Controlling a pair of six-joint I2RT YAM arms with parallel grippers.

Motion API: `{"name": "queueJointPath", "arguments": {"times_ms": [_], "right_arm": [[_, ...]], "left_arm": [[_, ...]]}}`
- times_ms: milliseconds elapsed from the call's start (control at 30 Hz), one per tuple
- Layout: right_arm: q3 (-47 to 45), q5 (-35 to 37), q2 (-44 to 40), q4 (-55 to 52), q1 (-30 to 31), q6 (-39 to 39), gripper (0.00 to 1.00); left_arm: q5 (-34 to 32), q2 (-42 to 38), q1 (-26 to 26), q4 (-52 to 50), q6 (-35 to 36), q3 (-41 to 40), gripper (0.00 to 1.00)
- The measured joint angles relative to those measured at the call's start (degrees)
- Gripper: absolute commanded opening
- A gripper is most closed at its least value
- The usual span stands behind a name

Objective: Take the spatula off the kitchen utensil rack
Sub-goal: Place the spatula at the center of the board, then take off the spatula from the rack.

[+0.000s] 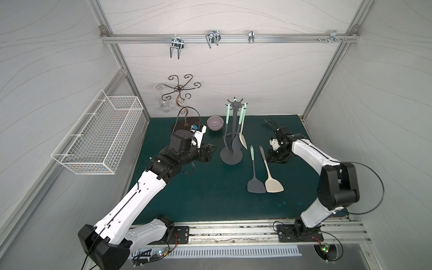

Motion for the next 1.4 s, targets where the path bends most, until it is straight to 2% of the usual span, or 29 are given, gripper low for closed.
{"name": "queueJointPath", "arguments": {"times_ms": [100,233,333,433,533,700,900,1100,1233,1400], "right_arm": [[0.0,-0.4,-7.1,4.0,2.7,0.6,0.44],[-3.0,-2.2,-17.4,16.2,9.6,2.1,0.43],[-5.7,-3.5,-21.8,25.0,13.3,3.8,0.43],[-6.4,-3.9,-22.6,31.5,14.8,5.5,0.43],[-4.9,-3.9,-21.9,33.4,15.2,6.1,0.42],[4.7,-3.9,-19.5,33.4,15.2,6.0,0.38],[17.1,-5.6,-15.2,34.3,15.3,6.0,0.37],[26.4,-8.0,-6.1,35.3,17.3,5.9,0.37],[31.6,-9.4,0.1,34.7,20.0,5.2,0.37],[34.2,-10.6,3.9,33.7,21.3,4.3,0.37]], "left_arm": [[0.6,1.2,0.7,0.0,-0.9,0.4,0.73],[2.6,4.5,1.9,0.1,-2.6,2.9,0.73],[3.8,7.0,2.4,0.4,-3.6,5.9,0.73],[5.4,9.0,2.8,4.2,-4.0,7.8,0.73],[7.2,10.9,3.0,10.8,-3.4,7.9,0.73],[9.2,15.8,3.1,21.7,-1.2,8.1,0.72],[11.2,24.3,3.4,25.3,1.5,13.1,0.71],[12.2,27.0,3.8,28.3,2.7,14.4,0.66],[13.6,27.8,4.3,30.3,2.5,14.5,0.55],[15.3,27.9,4.9,31.6,1.9,14.5,0.31]]}}
